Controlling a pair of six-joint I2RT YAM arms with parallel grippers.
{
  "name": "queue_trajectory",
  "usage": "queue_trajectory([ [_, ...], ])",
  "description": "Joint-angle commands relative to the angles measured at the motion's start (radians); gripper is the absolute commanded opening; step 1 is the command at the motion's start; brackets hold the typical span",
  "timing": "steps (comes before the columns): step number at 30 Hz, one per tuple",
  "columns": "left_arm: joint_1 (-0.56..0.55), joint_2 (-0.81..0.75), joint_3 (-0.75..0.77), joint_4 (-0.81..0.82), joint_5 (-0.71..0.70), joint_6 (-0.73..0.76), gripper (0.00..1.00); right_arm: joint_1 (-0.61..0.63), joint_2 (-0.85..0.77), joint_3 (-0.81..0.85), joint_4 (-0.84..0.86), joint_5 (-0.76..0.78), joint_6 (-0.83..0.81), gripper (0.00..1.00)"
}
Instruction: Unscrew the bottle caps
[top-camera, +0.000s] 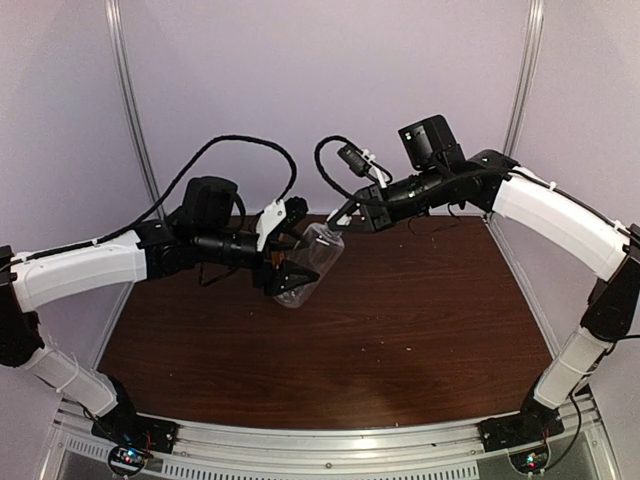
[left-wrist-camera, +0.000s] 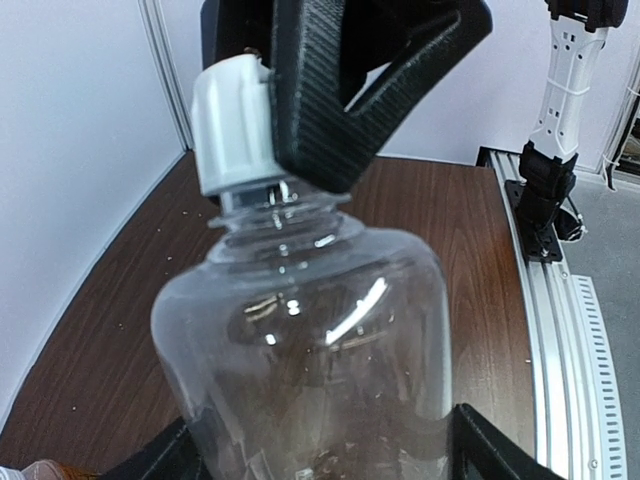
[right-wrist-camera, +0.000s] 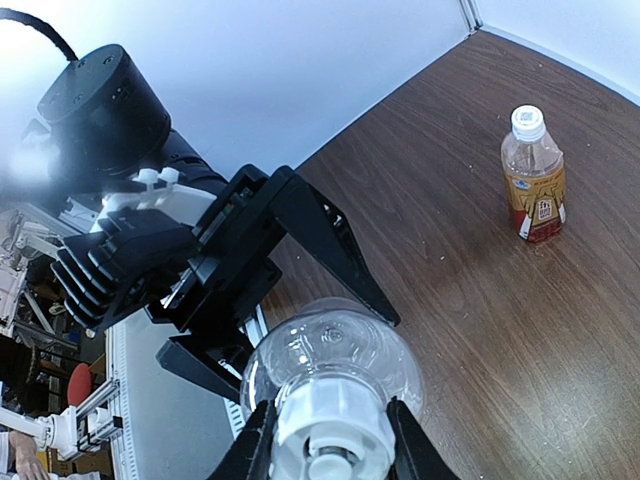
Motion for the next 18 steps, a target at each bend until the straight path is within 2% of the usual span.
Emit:
queue_trajectory([
  [1, -0.005, 0.011, -0.017, 0.107, -0.011, -0.034, 0.81, 0.018, 0.008, 0.036, 0.045, -0.048, 0.022, 0.01],
  [18, -0.005, 0.012, -0.027, 0.090, -0.003, -0.015, 0.82, 0.042, 0.028, 0.086, 0.016, -0.052, 0.031, 0.01],
])
